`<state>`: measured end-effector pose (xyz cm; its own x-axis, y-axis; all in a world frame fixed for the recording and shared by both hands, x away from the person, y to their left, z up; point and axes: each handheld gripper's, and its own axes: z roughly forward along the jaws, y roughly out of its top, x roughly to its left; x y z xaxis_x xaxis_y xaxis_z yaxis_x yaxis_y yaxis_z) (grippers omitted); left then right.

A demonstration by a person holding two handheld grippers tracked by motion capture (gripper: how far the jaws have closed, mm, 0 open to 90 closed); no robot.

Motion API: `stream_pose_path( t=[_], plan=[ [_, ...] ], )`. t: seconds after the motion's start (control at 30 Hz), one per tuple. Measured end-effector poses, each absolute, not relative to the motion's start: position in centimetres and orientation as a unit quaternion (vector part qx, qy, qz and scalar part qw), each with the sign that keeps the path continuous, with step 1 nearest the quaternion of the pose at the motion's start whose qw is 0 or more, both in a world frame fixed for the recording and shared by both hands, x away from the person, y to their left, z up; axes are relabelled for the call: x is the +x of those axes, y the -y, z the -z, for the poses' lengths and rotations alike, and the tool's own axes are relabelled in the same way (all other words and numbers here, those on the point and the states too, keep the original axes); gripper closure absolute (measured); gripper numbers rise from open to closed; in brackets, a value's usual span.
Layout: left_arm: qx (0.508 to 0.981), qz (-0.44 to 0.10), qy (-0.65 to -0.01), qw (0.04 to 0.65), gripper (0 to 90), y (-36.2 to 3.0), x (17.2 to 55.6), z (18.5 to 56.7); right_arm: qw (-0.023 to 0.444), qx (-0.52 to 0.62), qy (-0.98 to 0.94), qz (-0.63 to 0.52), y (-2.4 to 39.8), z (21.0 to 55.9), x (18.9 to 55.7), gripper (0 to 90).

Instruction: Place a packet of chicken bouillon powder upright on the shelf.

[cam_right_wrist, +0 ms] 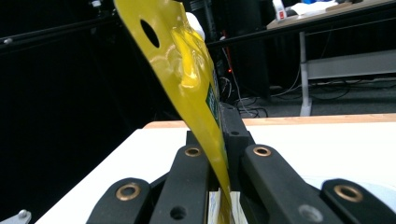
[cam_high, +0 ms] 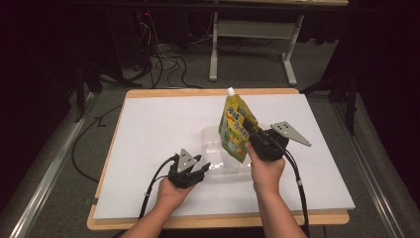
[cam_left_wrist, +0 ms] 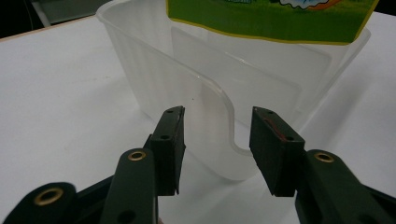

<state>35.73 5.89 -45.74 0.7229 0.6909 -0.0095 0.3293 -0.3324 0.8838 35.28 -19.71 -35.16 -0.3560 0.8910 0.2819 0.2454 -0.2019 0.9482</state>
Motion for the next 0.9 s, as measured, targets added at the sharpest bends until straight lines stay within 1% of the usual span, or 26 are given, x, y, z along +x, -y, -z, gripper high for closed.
stream_pose_path(
  t=[0.13, 0.4, 0.9],
  plan=[
    [0.793, -0.190, -0.322, 0.481, 55.5, -5.85, 35.79, 45.79, 0.280, 0.509, -0.559, -0.591, 19.16, 35.50, 35.39, 90.0],
    [0.795, -0.194, -0.318, 0.479, 56.1, -5.78, 35.65, 45.76, 0.278, 0.521, -0.547, -0.594, 18.48, 35.89, 35.52, 90.0],
    [0.796, -0.197, -0.315, 0.478, 57.8, -5.67, 35.55, 45.78, 0.287, 0.526, -0.533, -0.598, 19.46, 36.25, 35.14, 90.0]
  ],
)
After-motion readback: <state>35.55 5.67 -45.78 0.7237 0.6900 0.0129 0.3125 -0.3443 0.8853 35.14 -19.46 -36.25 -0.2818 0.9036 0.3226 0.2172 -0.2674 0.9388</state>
